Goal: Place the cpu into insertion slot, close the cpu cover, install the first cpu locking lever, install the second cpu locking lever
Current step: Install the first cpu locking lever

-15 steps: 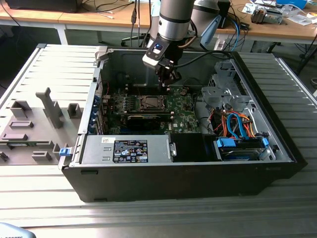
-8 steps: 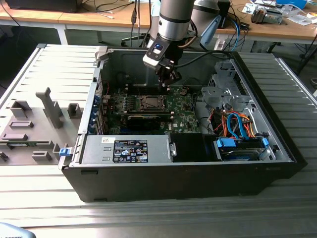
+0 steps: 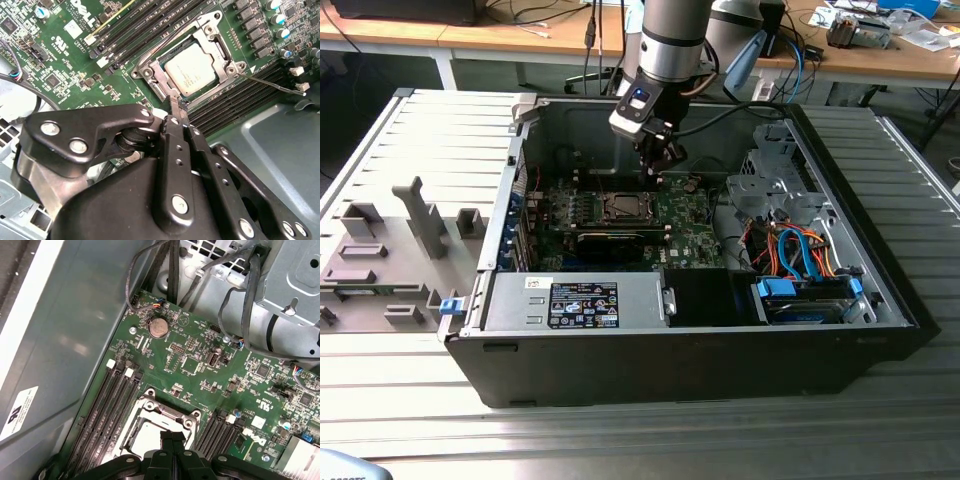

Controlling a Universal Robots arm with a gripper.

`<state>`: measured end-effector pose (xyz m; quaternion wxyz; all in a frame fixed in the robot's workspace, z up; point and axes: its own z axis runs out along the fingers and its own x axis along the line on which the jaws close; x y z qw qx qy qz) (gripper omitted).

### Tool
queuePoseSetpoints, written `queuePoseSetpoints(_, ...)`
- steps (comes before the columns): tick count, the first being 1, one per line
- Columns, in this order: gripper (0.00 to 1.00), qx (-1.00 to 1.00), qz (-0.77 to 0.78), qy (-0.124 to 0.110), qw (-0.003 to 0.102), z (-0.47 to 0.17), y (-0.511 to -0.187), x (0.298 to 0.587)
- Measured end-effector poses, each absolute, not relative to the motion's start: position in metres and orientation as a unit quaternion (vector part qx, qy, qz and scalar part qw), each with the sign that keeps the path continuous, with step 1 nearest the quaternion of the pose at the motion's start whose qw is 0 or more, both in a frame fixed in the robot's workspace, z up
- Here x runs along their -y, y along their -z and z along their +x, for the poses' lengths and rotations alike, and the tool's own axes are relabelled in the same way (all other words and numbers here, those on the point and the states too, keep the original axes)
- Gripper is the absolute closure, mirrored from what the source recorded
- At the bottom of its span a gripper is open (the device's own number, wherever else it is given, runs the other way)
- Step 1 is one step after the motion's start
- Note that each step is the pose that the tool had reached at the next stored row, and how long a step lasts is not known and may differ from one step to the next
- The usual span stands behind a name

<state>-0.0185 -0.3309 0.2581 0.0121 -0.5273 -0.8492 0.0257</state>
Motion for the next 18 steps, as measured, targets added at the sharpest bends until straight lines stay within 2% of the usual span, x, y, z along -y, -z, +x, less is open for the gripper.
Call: queuePoseSetpoints(18, 0.89, 0.859, -0.511, -0.026, 0.012, -0.0185, -0.2581, 0.3309)
